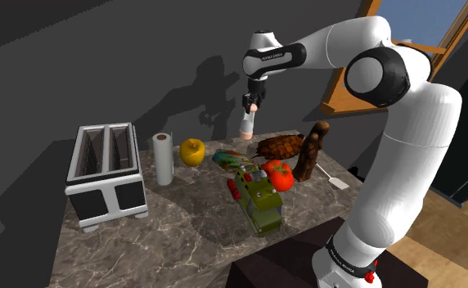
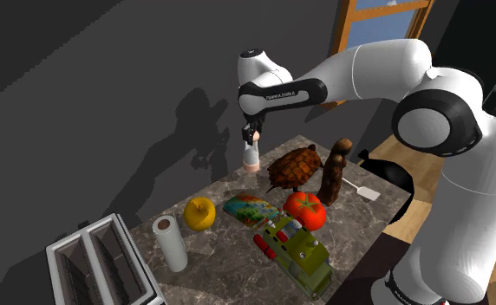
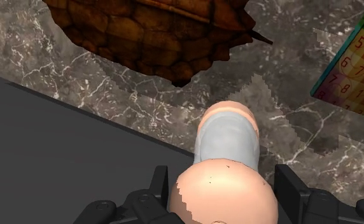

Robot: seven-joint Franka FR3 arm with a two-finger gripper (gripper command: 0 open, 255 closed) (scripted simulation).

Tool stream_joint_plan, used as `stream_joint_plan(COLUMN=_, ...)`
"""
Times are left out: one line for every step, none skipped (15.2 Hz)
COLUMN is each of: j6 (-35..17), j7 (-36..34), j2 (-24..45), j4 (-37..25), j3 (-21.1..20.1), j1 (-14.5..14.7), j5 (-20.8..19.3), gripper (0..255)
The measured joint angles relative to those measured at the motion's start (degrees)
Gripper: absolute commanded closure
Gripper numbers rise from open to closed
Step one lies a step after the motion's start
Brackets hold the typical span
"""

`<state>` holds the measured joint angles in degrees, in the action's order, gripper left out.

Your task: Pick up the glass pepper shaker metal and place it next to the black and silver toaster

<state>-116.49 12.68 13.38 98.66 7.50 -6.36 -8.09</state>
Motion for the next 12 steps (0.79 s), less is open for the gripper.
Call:
stream_joint_plan(j6=0.56, j7=0.09, j2=-0.22, j4=-0.35, j3=0.01, j1=0.0, j5=0.01, gripper=255)
stream_joint_plan(j6=1.34, j7=0.12, j2=-0.33, j4=-1.01, j3=-0.02, j1=0.05, j5=0.03, gripper=255)
stream_joint_plan(j6=2.14, j7=0.33, j2=-0.54, j4=-1.62, j3=0.01, j1=0.0, j5=0.07, gripper=255)
stream_joint_plan(j6=2.66, j7=0.37, j2=-0.76, j4=-1.93, j3=0.01, j1=0.02, j5=0.07, gripper=255)
stream_joint_plan(j6=3.2, j7=0.42, j2=-1.0, j4=-2.22, j3=0.0, j1=0.05, j5=0.07, gripper=255)
stream_joint_plan(j6=4.14, j7=0.56, j2=-0.79, j4=-3.39, j3=-0.01, j1=0.04, j5=0.14, gripper=255)
stream_joint_plan(j6=5.02, j7=0.76, j2=-0.74, j4=-4.33, j3=0.01, j1=0.0, j5=0.21, gripper=255)
stream_joint_plan(j6=5.68, j7=0.8, j2=-1.11, j4=-4.62, j3=0.0, j1=0.04, j5=0.19, gripper=255)
stream_joint_plan(j6=6.47, j7=1.02, j2=-1.15, j4=-5.41, j3=0.03, j1=-0.03, j5=0.24, gripper=255)
stream_joint_plan(j6=7.15, j7=1.08, j2=-1.1, j4=-6.14, j3=0.02, j1=-0.01, j5=0.27, gripper=255)
stream_joint_plan(j6=7.95, j7=1.21, j2=-1.16, j4=-6.88, j3=0.02, j1=-0.01, j5=0.31, gripper=255)
stream_joint_plan(j6=8.76, j7=1.29, j2=-1.16, j4=-7.7, j3=0.01, j1=0.01, j5=0.34, gripper=255)
